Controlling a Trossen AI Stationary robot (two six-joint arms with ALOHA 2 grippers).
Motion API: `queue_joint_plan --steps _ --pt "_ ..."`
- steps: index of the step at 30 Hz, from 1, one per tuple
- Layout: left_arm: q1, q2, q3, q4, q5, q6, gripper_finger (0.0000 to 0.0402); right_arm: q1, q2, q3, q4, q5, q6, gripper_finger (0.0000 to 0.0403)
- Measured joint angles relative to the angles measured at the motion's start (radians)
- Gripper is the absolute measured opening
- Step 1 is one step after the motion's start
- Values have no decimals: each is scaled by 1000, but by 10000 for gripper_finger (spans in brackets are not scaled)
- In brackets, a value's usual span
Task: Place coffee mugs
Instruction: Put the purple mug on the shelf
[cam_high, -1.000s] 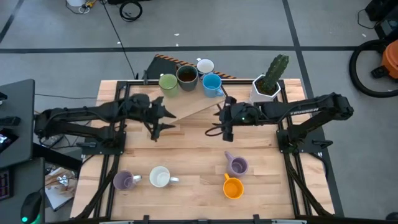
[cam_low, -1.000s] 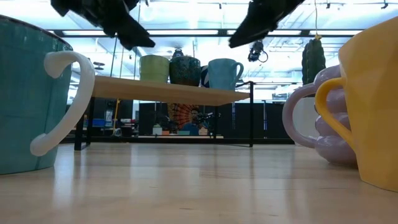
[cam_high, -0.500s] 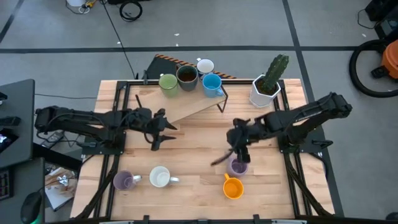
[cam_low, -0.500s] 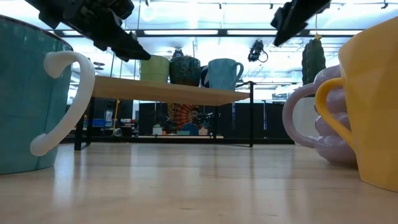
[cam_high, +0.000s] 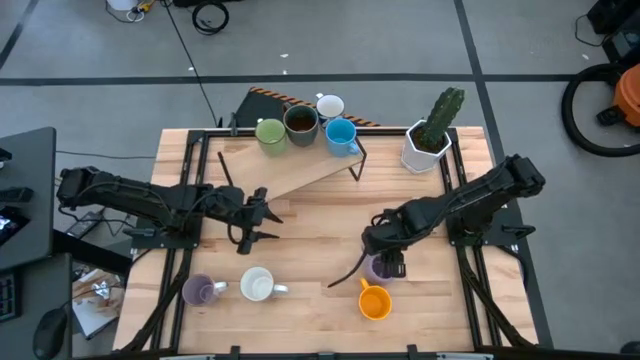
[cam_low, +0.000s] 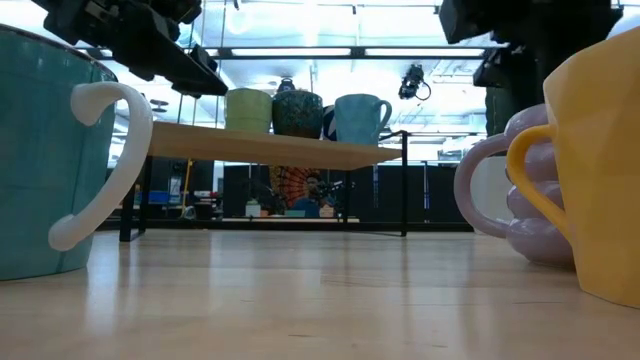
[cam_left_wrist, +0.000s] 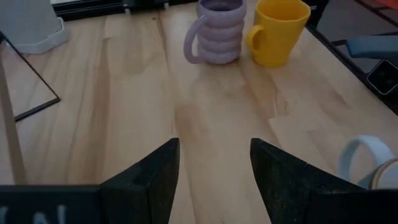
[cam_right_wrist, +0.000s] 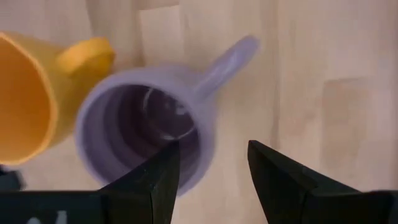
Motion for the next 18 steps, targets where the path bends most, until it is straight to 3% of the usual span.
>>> queue_joint_plan --steps 5,14,18 --pt "-2 0 0 1 -58 -3 203 -24 -2 -20 -7 -40 41 194" --pt "-93 38 1 4 -305 1 203 -32 -2 -88 50 -63 77 189" --pt "-122 51 1 1 -363 4 203 -41 -2 -104 52 -60 83 189"
